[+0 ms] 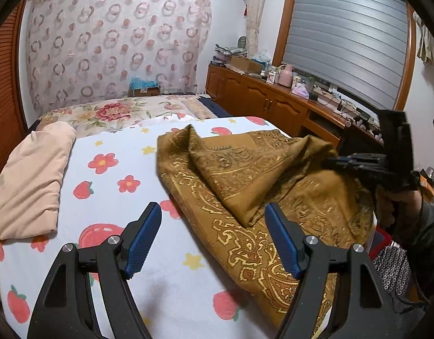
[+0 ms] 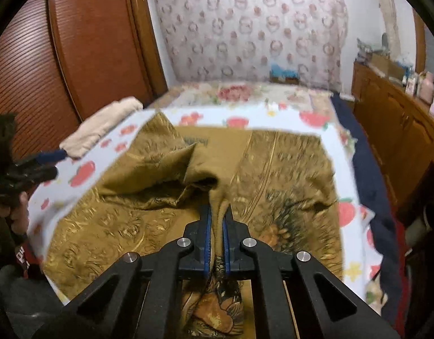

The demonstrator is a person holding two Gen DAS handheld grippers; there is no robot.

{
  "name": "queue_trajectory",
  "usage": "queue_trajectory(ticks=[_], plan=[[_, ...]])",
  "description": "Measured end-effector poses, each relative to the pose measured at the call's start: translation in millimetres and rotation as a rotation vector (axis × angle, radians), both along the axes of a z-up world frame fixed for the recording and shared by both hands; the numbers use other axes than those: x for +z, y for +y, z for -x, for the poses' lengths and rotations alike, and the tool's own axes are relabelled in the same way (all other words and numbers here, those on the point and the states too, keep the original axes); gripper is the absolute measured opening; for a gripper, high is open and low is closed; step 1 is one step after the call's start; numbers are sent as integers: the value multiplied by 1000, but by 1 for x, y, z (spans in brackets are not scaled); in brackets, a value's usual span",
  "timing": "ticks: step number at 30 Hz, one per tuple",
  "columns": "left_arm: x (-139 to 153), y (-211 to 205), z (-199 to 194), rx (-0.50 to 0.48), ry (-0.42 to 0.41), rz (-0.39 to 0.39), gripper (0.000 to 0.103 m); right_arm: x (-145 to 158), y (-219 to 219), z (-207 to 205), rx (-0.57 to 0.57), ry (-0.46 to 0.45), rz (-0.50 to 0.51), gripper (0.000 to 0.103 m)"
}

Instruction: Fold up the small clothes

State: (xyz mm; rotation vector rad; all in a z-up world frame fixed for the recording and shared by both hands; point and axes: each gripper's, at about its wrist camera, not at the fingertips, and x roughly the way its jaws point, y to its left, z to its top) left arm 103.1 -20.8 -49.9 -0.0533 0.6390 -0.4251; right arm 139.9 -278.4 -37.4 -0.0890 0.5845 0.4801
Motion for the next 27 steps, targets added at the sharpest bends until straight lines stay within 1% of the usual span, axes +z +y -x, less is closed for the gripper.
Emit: queue_trajectory(ticks=[2, 4, 7, 9, 12, 13, 15, 18, 21, 23, 27], plan=[[2, 1, 0, 0, -2, 2, 76, 9, -6, 8, -16, -30, 20, 6], [3, 0, 0, 2, -5, 3, 76, 10, -13, 11, -39, -35, 39, 6], [6, 0, 3, 6, -21, 2, 76, 0, -26, 7, -63, 12, 51, 6], [8, 1, 3, 14, -29, -3, 76, -12, -29, 4, -82, 49, 77, 7], [9, 3, 4, 26, -38, -7, 76, -21, -28, 6, -112, 63, 130, 17], [9, 4, 4, 31, -41, -8, 76, -20, -28, 8, -116, 62, 129, 19], [9, 5, 5, 44, -52, -11, 76, -14, -30, 11, -117, 49, 118, 37], [9, 6, 7, 58, -62, -13, 76, -3, -29, 19, -107, 12, 117, 51], [8, 6, 7, 63, -64, -13, 76, 6, -9, 22, -70, -18, 123, 55], [7, 6, 8, 66, -67, -20, 76, 7, 8, 22, -35, -24, 130, 56], [5, 6, 8, 65, -65, -20, 76, -3, 41, 13, 50, -9, 141, 57]])
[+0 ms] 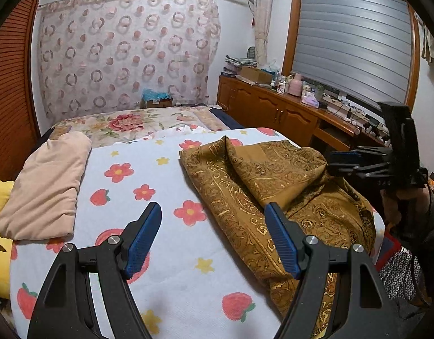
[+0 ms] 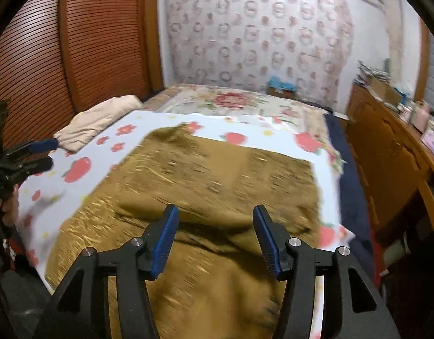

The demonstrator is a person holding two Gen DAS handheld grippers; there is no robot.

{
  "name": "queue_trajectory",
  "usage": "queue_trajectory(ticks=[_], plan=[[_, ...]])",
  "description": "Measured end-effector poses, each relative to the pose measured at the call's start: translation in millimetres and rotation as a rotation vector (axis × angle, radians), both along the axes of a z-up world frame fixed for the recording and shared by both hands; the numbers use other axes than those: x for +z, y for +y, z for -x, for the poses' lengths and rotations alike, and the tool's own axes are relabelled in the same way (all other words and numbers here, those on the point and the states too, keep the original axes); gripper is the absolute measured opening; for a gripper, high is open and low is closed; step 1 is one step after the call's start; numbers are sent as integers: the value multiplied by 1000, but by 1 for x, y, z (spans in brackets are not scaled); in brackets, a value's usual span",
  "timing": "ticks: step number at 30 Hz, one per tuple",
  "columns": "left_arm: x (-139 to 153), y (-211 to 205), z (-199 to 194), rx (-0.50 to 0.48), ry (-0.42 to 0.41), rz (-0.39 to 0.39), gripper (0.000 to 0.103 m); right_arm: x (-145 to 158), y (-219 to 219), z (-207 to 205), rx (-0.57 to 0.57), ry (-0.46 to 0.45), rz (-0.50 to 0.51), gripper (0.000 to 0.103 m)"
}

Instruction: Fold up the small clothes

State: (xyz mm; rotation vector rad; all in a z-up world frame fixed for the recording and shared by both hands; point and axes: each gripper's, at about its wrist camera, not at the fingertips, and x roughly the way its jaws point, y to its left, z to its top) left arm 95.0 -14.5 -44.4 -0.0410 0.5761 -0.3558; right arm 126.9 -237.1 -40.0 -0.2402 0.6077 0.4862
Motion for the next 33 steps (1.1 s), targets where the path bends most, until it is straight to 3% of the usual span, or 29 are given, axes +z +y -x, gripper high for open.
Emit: queue_trajectory(ticks=[7, 16, 22, 23, 24, 26, 28, 33], plan=[[-7, 3, 4, -1, 10, 10, 76, -26, 53, -23, 99, 84, 57, 57], [-13, 5, 5, -7, 26, 21, 76, -46, 84, -40, 182, 163, 128, 57], [-14, 2, 6, -14, 30, 20, 76, -52, 96, -62, 206, 154, 181, 57], [-14, 2, 6, -14, 31, 19, 76, -50, 94, -61, 211, 151, 183, 47], [-14, 2, 6, -16, 30, 19, 76, -48, 92, -62, 210, 150, 188, 24], [-15, 1, 6, -19, 33, 17, 76, -42, 82, -65, 187, 137, 203, 10], [-16, -1, 6, -24, 36, 17, 76, -28, 70, -68, 169, 111, 184, 9], [-19, -5, 4, -32, 46, 22, 76, 14, 11, -104, -1, 48, 107, 8]])
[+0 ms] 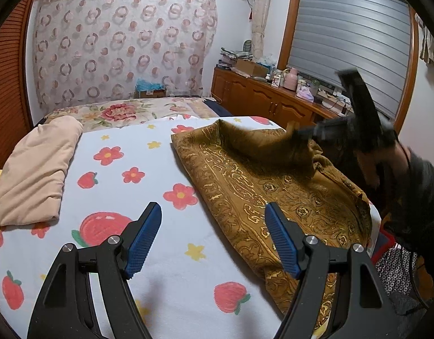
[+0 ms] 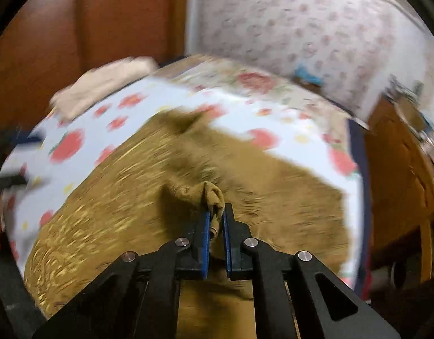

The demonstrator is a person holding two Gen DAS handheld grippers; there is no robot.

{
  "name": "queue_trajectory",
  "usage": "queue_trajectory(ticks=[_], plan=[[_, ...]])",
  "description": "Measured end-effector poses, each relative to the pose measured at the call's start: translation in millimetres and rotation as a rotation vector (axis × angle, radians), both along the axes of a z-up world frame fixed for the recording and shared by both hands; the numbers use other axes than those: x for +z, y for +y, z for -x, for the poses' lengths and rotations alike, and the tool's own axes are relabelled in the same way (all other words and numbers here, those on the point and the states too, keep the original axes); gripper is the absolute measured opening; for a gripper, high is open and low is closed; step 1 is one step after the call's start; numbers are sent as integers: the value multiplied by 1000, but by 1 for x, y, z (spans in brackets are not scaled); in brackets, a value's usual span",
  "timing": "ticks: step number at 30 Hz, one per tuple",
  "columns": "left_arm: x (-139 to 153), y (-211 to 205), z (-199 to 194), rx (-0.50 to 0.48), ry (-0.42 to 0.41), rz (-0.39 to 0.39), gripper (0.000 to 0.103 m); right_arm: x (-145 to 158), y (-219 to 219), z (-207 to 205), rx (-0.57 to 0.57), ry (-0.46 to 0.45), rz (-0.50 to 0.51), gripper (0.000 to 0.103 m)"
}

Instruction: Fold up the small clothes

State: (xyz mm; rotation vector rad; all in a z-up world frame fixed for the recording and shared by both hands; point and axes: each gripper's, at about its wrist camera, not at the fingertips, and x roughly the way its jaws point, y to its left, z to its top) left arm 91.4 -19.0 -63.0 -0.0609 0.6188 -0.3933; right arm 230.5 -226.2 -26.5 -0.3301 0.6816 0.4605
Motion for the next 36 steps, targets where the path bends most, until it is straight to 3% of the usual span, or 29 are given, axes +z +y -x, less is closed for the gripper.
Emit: queue_trajectory(ticks=[5, 8, 10, 12, 13, 16, 20, 25, 30, 36], plan=[[-2, -5, -1, -11, 9, -1, 76, 23, -50, -47, -187, -21, -51, 8], [-4, -8, -1, -15, 13, -9, 76, 19, -66, -79, -278, 5, -84, 9], [-4, -8, -1, -16, 16, -10, 76, 12, -62, -89, -311, 17, -62, 16], [-5, -9, -1, -17, 20, -14, 76, 7, -53, -90, -319, 23, -46, 32], [-6, -10, 0, -17, 21, -16, 76, 7, -51, -88, -317, 17, -47, 36], [-4, -13, -2, -24, 25, -20, 76, 5, -44, -70, -301, -2, -46, 38], [-6, -18, -1, -34, 28, -22, 76, 0, -52, -17, -241, -13, -89, 38], [-10, -30, -3, -41, 33, -56, 76, -27, -57, 44, -183, -4, -64, 38], [-14, -46, -1, -135, 79, -41, 88, -46, -70, 72, -170, 41, -88, 38], [-21, -59, -1, -129, 98, -100, 88, -63, -74, 92, -183, 67, -67, 38]])
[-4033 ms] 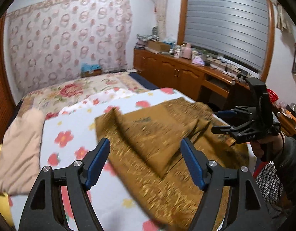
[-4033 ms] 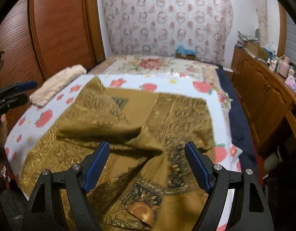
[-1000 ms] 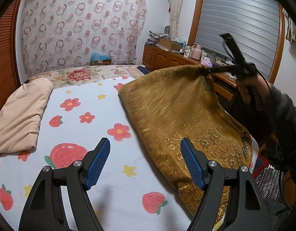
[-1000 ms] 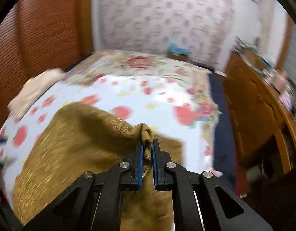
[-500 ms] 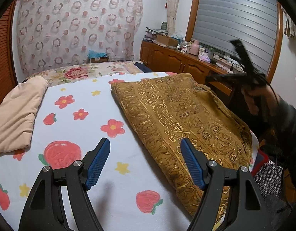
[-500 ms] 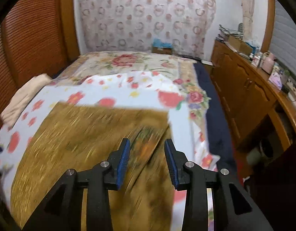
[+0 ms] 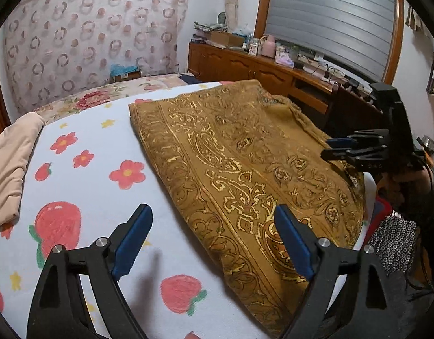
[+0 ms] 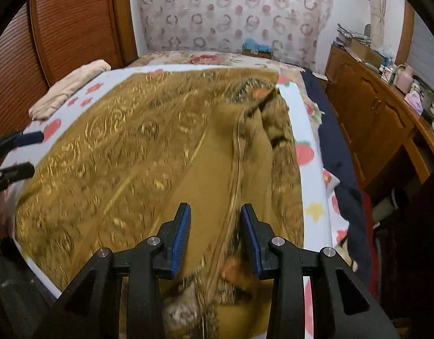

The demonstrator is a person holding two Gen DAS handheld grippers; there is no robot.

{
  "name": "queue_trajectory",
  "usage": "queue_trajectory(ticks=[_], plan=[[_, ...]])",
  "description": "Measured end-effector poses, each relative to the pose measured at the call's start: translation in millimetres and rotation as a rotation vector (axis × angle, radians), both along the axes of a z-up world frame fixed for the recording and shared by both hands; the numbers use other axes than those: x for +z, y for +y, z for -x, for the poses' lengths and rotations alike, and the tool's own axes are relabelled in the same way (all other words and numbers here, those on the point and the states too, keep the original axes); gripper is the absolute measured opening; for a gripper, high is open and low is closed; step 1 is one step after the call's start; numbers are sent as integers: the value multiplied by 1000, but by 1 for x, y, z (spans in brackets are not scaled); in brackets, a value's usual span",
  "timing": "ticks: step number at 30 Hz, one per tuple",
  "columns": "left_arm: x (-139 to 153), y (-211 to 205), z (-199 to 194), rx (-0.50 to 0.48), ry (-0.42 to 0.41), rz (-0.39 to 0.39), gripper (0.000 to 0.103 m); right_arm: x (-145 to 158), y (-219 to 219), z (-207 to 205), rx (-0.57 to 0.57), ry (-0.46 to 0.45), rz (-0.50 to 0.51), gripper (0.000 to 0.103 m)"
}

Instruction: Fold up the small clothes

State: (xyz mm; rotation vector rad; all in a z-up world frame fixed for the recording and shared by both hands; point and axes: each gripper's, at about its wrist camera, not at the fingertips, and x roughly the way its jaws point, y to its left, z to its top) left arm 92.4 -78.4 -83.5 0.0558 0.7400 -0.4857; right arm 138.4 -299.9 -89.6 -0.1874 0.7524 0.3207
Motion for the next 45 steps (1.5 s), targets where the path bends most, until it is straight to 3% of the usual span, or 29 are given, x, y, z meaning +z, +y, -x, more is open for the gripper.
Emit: queue_trajectory(ticks=[3, 4, 5, 6, 8, 14, 18, 30, 35, 37, 38, 40, 42, 45], plan=[[-3, -3, 1, -2, 9, -22, 88, 2, -3, 6, -2, -1, -13, 37], [-4, -4, 1, -4, 12, -28, 88, 2, -5, 12, -2, -11, -23, 30], [-5, -5, 1, -9, 16, -31, 88, 1, -6, 13, 4, -22, -31, 14], [-6, -6, 1, -13, 22, -30, 88, 2, -7, 14, 4, -34, -36, 7], [-7, -7, -1, -17, 29, -28, 88, 6, -8, 18, 9, -55, -60, 4], [-7, -9, 3, -27, 39, -19, 88, 19, -26, 50, -26, -123, -21, 3], [-14, -12, 2, -31, 68, -19, 88, 11, -32, 48, -51, -71, -14, 3], [-17, -8, 1, -9, 99, -22, 88, 4, -25, 36, -88, -67, -28, 3], [-17, -7, 1, -20, 101, -11, 88, 2, -24, 39, -104, -80, -13, 10], [-15, -7, 1, -40, 104, 8, 80, 0, -27, 38, -127, -78, -3, 27], [-15, -7, 2, -48, 109, 14, 74, -1, -28, 39, -143, -74, -5, 41], [-16, -8, 3, -63, 121, 27, 66, -2, -32, 39, -151, -69, -14, 45], [-17, -8, 6, -75, 133, 39, 58, -3, -37, 38, -163, -55, -13, 56], [-19, -7, 12, -88, 151, 54, 54, -5, -42, 40, -178, -42, -13, 58]])
